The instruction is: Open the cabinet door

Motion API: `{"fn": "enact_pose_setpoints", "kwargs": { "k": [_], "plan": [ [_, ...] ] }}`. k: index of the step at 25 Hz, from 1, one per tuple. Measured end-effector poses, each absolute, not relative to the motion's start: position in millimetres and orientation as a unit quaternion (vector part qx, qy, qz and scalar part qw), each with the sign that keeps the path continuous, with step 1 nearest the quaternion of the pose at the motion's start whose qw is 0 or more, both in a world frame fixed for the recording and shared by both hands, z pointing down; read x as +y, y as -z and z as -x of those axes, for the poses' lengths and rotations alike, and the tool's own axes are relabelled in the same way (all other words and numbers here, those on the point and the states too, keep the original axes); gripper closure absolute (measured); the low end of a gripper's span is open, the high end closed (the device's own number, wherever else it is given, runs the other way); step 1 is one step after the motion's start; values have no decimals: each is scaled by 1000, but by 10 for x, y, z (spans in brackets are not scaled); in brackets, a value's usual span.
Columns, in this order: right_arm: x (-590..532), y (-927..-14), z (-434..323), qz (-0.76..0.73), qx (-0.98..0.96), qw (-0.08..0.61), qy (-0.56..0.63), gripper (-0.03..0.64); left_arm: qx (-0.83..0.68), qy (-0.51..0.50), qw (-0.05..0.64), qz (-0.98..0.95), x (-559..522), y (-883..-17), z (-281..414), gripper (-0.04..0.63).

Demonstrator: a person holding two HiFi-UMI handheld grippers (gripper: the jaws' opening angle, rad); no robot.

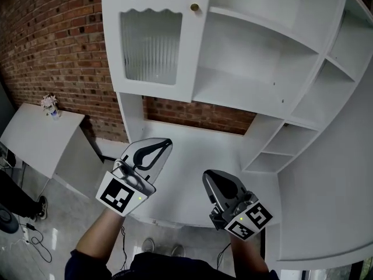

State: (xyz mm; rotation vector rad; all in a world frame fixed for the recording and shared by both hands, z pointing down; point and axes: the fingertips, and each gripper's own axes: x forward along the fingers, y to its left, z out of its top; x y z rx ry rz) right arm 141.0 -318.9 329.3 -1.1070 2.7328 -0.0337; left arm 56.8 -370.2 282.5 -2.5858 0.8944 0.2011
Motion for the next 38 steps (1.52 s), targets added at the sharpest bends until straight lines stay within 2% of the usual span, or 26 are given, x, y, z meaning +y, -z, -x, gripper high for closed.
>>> {"fn": "enact_pose_setpoints", "kwargs": {
  "k": [14,38],
  "plan": [
    [-3644,-2905,-1255,430,894,121,-28,591,274,-67,308,909,-4445,-1940,-573,584],
    [-3810,-2862,-1430,439,889,130,-31,591,318,-24,448,835,-5074,-727,-834,484]
  ]
}}
